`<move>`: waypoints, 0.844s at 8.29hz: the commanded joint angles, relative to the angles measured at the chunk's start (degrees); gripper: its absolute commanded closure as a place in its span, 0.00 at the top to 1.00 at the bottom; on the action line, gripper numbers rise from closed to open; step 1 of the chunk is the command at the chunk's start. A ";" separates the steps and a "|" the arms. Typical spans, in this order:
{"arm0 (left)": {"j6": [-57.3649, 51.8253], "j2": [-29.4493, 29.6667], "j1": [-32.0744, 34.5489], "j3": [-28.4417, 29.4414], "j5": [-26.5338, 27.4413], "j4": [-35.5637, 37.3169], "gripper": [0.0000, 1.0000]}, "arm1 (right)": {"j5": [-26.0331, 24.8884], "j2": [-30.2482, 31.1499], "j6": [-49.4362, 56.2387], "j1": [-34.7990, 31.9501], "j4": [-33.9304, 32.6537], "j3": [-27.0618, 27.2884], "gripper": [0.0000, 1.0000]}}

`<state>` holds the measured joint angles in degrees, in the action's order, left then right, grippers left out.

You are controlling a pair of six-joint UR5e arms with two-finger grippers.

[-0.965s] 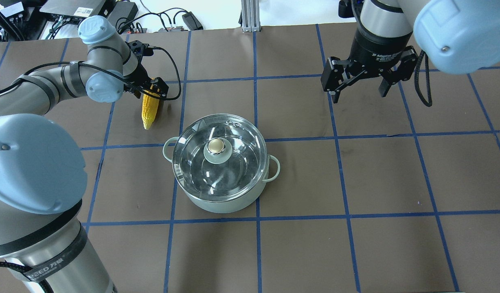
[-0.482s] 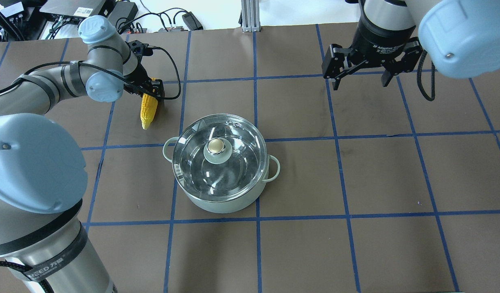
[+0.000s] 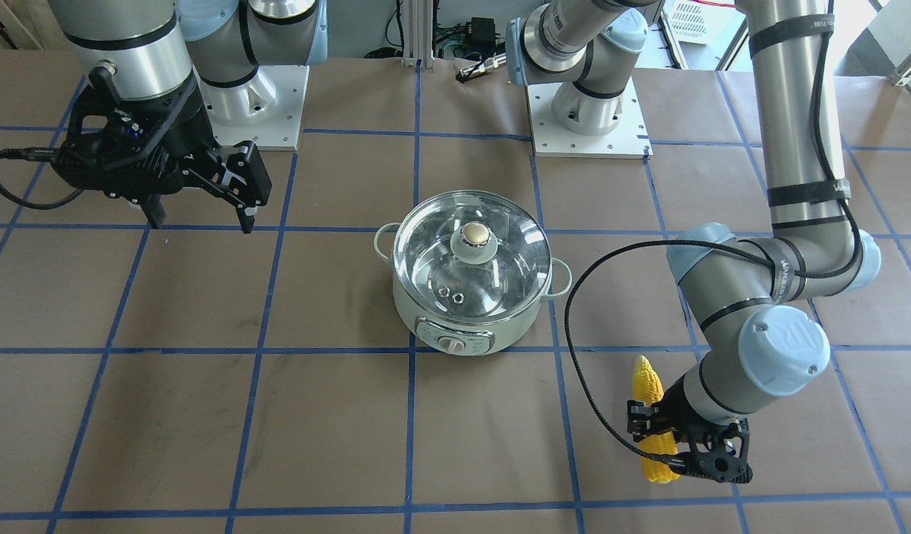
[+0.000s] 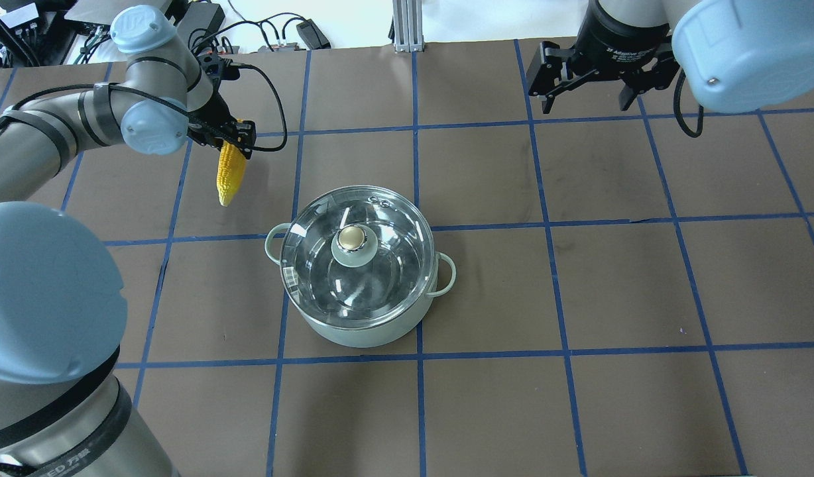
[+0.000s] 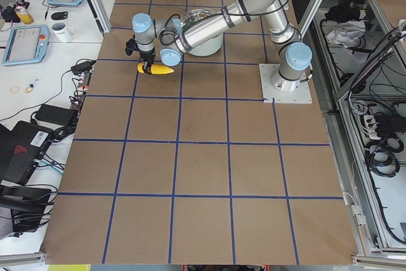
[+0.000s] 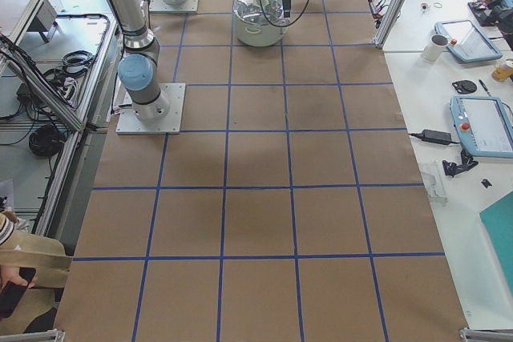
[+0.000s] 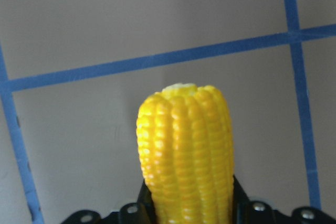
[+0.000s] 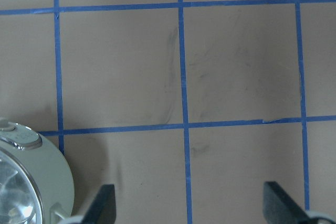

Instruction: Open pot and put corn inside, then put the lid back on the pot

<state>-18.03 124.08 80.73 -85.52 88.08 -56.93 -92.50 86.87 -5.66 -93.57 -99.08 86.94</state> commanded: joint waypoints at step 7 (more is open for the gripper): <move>2.72 -22.02 0.12 0.36 6.59 -28.29 0.00 | -0.30 -3.37 0.04 1.90 -7.18 0.41 1.00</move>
<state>-17.34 104.99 80.69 -85.29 95.13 -80.15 -91.70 84.28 -5.67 -91.72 -104.38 86.89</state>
